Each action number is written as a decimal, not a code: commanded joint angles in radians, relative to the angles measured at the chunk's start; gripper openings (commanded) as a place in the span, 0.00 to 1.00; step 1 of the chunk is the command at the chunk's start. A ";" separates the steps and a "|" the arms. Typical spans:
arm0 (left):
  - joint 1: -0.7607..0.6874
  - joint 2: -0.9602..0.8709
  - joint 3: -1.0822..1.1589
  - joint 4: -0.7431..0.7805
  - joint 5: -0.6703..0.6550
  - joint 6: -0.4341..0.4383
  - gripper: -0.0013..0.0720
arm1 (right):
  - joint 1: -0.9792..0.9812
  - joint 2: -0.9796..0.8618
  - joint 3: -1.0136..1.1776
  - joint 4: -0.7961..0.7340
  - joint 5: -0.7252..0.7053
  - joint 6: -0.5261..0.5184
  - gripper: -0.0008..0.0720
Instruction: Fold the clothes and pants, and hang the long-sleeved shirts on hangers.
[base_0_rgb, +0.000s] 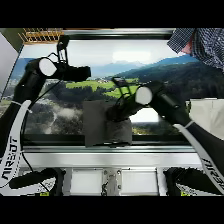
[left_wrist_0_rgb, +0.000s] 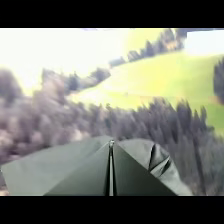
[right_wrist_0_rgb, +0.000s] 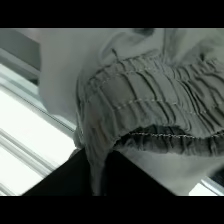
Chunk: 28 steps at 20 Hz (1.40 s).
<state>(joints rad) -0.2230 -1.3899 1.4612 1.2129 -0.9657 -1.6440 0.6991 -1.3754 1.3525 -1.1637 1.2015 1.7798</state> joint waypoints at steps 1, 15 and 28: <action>0.087 0.065 0.001 0.000 -0.044 0.017 0.02 | 0.172 -0.156 0.001 0.163 -0.393 -0.141 0.71; 0.200 0.295 -0.304 -0.017 -0.028 0.065 0.02 | -0.076 0.095 -0.270 0.185 -0.261 -0.435 1.00; 0.200 0.563 -0.719 -0.117 -0.041 0.077 0.02 | -0.390 0.066 -0.506 0.270 -0.251 -0.459 1.00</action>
<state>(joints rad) -0.0242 -0.9016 0.8265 1.1019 -1.0210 -1.5684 0.4377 -1.2987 0.9520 -0.9695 0.9573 1.3350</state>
